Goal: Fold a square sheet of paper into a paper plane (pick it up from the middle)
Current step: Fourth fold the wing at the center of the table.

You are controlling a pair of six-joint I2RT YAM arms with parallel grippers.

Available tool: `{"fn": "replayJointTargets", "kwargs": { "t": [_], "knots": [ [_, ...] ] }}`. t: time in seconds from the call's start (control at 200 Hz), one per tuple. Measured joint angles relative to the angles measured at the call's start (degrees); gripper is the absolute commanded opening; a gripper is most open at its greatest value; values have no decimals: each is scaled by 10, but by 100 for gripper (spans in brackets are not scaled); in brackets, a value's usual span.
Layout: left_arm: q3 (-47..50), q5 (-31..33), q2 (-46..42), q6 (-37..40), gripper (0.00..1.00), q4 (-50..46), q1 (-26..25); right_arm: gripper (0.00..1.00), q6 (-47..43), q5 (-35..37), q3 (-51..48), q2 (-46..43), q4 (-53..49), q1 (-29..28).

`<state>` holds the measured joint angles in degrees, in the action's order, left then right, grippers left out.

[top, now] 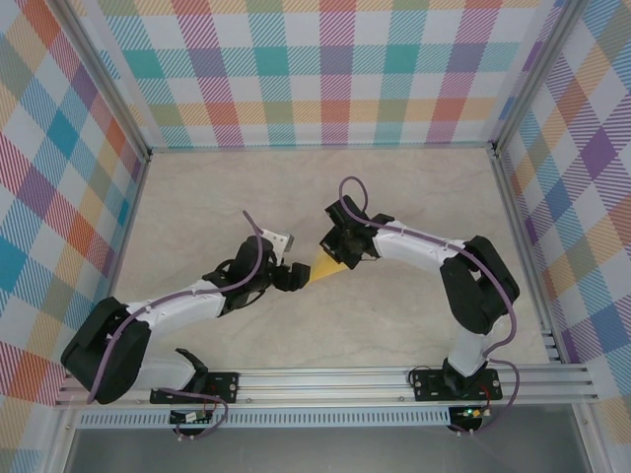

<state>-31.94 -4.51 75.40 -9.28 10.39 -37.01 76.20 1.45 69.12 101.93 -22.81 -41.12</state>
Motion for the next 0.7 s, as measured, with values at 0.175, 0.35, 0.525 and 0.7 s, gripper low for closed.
{"fn": "replayJointTargets", "kwargs": {
  "t": [0.175,0.35,0.525,0.7],
  "knots": [
    [29,-6,42,64,73,101,-15,0,40,-24,6,12,0,-3],
    [51,-13,99,103,65,204,-16,0,77,-41,17,35,-8,-6],
    [63,-9,147,115,60,286,-17,0,101,-45,26,36,-22,-6],
    [74,-10,175,123,57,351,-17,0,106,-52,49,36,-34,-6]
  ]
}}
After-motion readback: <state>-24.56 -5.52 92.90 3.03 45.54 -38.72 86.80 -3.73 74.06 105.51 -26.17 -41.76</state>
